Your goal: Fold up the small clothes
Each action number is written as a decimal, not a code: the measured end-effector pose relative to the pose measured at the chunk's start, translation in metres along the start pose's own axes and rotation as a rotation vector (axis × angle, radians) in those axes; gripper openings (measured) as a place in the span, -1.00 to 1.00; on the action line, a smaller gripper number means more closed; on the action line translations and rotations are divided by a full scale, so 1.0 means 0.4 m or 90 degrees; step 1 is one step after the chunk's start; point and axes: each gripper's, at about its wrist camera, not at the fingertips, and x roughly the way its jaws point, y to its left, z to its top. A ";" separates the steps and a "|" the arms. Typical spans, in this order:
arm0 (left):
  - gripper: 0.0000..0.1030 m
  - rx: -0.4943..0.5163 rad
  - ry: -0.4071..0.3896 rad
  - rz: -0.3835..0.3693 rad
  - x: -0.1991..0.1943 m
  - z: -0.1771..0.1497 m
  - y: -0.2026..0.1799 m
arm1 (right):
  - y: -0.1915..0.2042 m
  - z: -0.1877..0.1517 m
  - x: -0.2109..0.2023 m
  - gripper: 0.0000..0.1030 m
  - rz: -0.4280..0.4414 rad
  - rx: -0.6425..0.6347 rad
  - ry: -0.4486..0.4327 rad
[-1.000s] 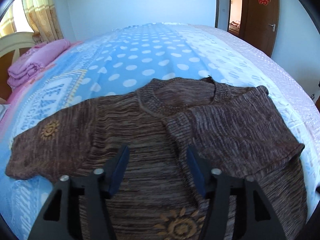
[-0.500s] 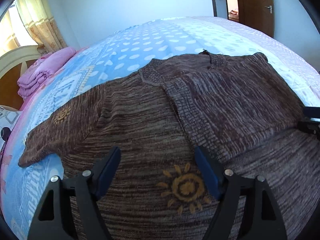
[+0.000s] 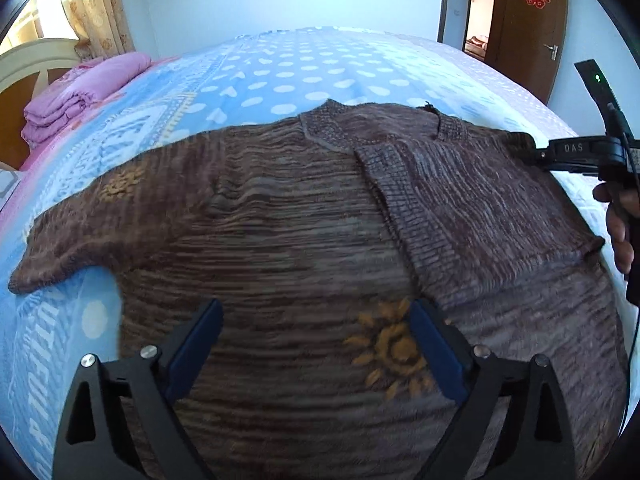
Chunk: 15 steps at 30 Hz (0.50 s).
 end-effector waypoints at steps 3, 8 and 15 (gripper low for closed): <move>0.88 -0.007 -0.040 0.036 -0.044 -0.013 0.082 | 0.062 -0.042 -0.070 -0.23 0.035 -0.074 -0.029; 0.88 -0.075 -0.063 0.133 -0.068 -0.005 0.287 | 0.227 -0.129 -0.123 -0.23 0.165 -0.161 -0.021; 0.88 -0.182 -0.047 0.273 -0.077 -0.031 0.571 | 0.358 -0.267 -0.112 -0.22 0.145 -0.268 -0.025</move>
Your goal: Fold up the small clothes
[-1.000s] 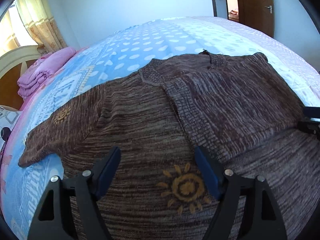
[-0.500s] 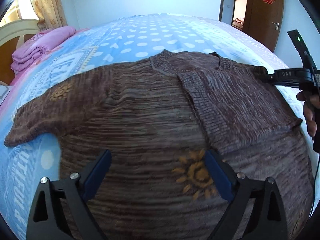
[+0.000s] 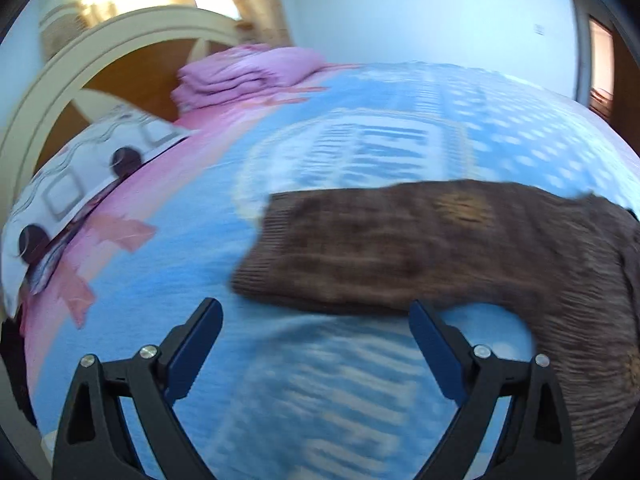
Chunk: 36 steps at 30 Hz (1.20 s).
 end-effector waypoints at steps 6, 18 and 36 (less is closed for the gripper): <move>0.88 -0.077 0.030 0.013 0.063 0.012 0.116 | -0.009 -0.060 -0.024 -0.01 -0.024 -0.020 -0.043; 0.83 -0.191 0.090 -0.032 0.146 0.015 0.148 | -0.033 -0.082 -0.043 0.29 -0.025 0.017 -0.044; -0.82 -0.206 0.026 -0.185 0.038 0.115 0.111 | -0.045 -0.088 -0.049 0.37 -0.023 0.035 -0.052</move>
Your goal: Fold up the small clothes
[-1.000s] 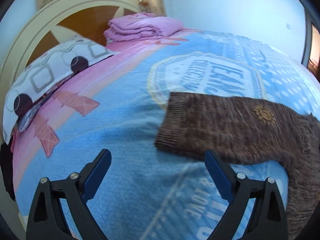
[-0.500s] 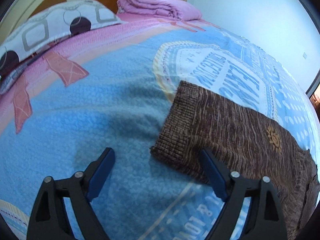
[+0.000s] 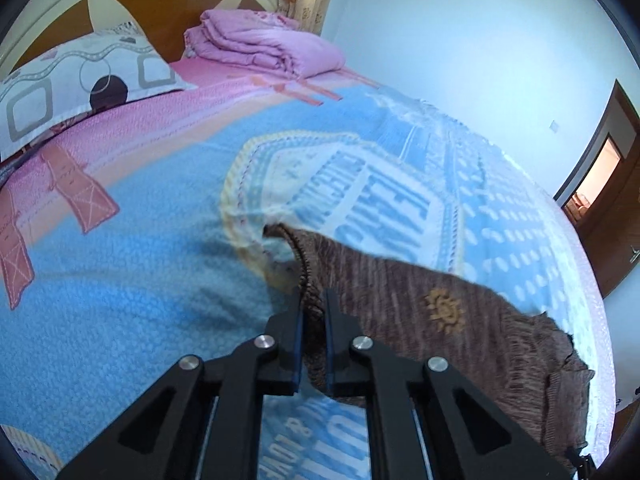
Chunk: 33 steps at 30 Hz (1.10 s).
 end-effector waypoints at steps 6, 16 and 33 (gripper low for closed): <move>-0.82 0.023 -0.023 -0.044 -0.068 0.032 -0.085 | -0.069 0.014 -0.042 0.37 0.036 0.072 0.019; -0.83 0.104 -0.038 -0.156 -0.172 0.015 -0.330 | -0.128 -0.057 -0.120 0.37 0.016 0.089 0.003; -0.62 0.440 0.008 -0.127 -0.081 -0.486 -0.809 | -0.126 -0.113 -0.095 0.39 0.047 0.104 -0.014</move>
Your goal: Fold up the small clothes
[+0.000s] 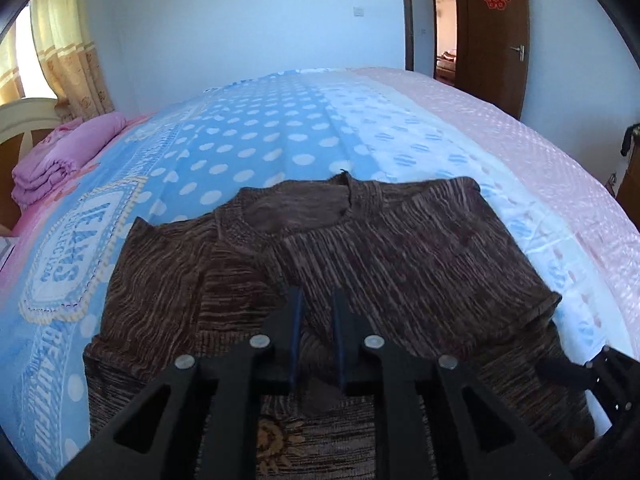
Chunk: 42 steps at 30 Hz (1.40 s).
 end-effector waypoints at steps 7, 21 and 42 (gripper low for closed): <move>0.24 0.001 -0.086 0.100 -0.102 -0.025 0.197 | -0.007 0.002 -0.002 0.42 0.014 0.009 -0.009; 0.40 -0.034 0.027 0.264 0.069 -0.071 0.460 | 0.321 0.271 0.122 0.41 -0.037 -0.175 0.039; 0.81 -0.066 0.018 0.349 0.020 -0.085 0.523 | 0.046 0.248 0.113 0.34 -0.086 0.031 0.045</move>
